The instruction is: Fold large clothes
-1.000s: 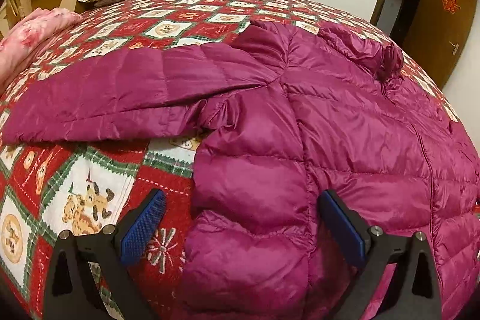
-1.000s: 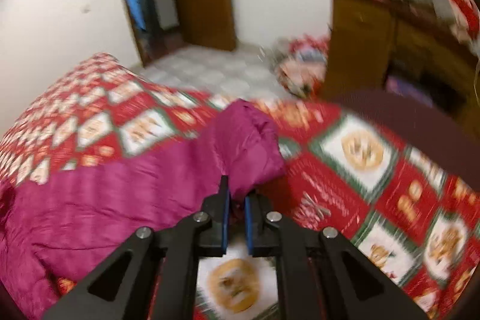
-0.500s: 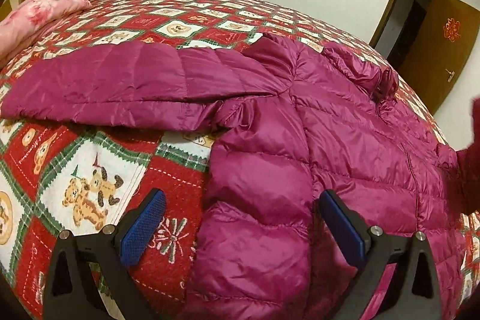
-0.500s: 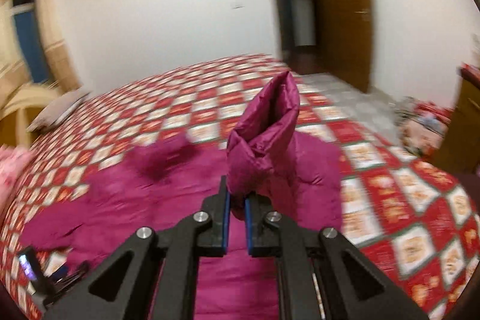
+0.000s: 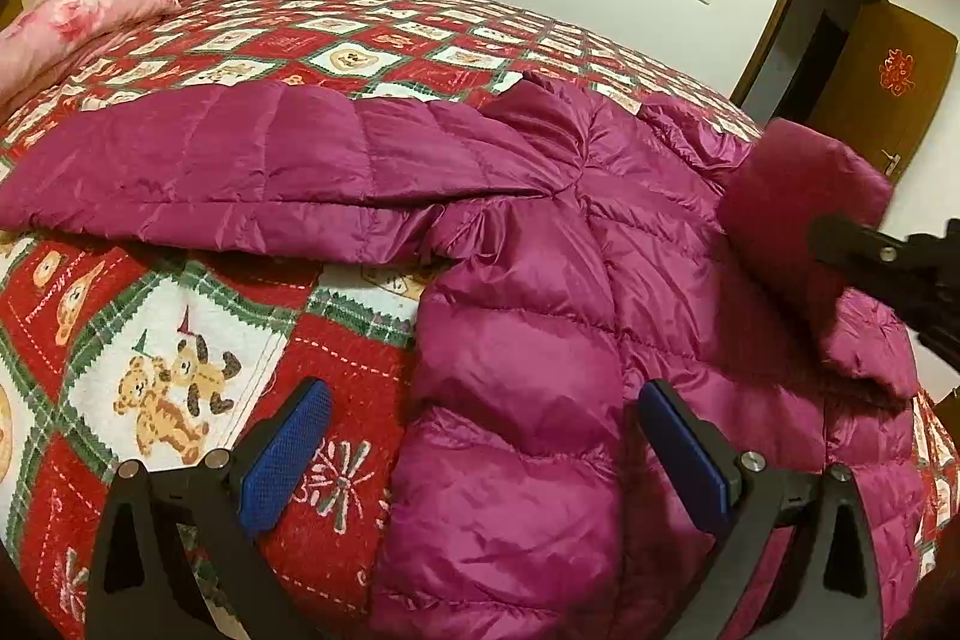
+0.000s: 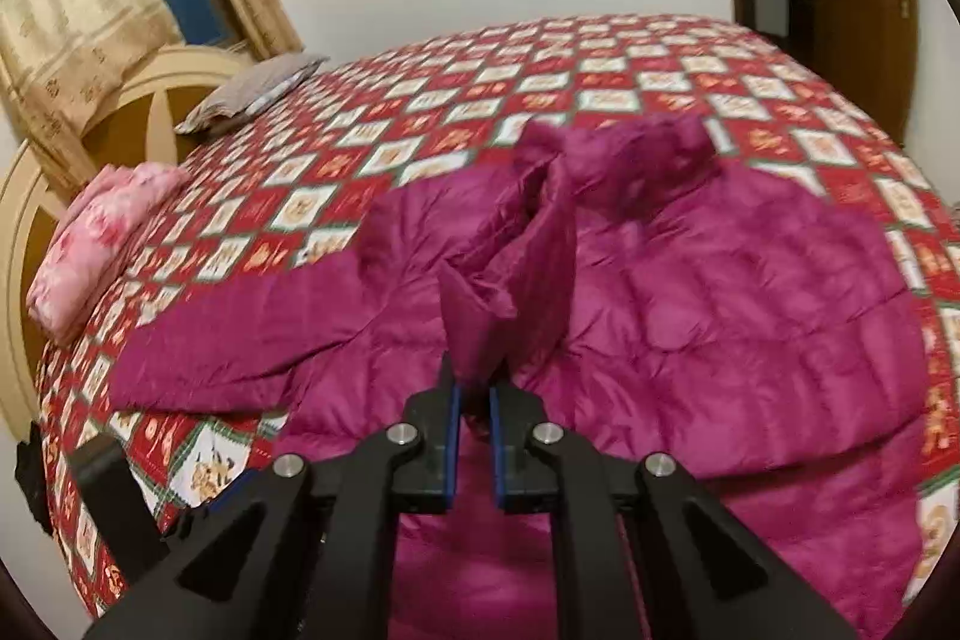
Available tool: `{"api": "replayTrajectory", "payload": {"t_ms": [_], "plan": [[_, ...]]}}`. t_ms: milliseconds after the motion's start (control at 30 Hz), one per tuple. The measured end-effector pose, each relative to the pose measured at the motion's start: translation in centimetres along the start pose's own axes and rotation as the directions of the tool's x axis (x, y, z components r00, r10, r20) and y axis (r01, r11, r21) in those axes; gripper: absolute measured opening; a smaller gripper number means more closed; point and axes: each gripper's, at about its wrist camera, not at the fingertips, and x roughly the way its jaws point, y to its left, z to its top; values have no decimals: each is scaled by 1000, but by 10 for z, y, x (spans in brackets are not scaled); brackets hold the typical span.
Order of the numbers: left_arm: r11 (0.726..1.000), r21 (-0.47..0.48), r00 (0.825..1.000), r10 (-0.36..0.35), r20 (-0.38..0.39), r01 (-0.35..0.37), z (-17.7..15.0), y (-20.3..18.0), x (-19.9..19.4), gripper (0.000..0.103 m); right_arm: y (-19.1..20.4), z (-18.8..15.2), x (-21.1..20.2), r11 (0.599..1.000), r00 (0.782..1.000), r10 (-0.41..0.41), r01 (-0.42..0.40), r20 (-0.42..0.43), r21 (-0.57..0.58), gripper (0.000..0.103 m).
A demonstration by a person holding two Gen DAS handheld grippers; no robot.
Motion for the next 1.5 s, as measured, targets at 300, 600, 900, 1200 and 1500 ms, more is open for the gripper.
{"api": "replayTrajectory", "payload": {"t_ms": [300, 600, 900, 1200, 1500], "plan": [[1000, 2, 1000, 2, -2, -2, 0, 0, 0, 102, -8, 4, -16, 977, 978, 203, -205, 44, 65, 79], [997, 69, 1000, 19, -16, -18, 10, -12, -10, 102, -84, 13, -73, 984, 973, -163, 149, 161, 100, 38], [975, 201, 992, 79, 103, -98, 68, -68, -27, 102, -215, 7, -86, 874, 938, -329, 256, 114, 413, 30], [953, 242, 983, 171, 69, -183, 71, -100, 27, 102, -213, -8, -19, 895, 978, -209, 195, -10, 401, 27], [936, 259, 971, 234, 43, -237, 49, -99, 61, 102, -205, 0, -24, 919, 963, -269, 250, 21, 306, 27]]}}
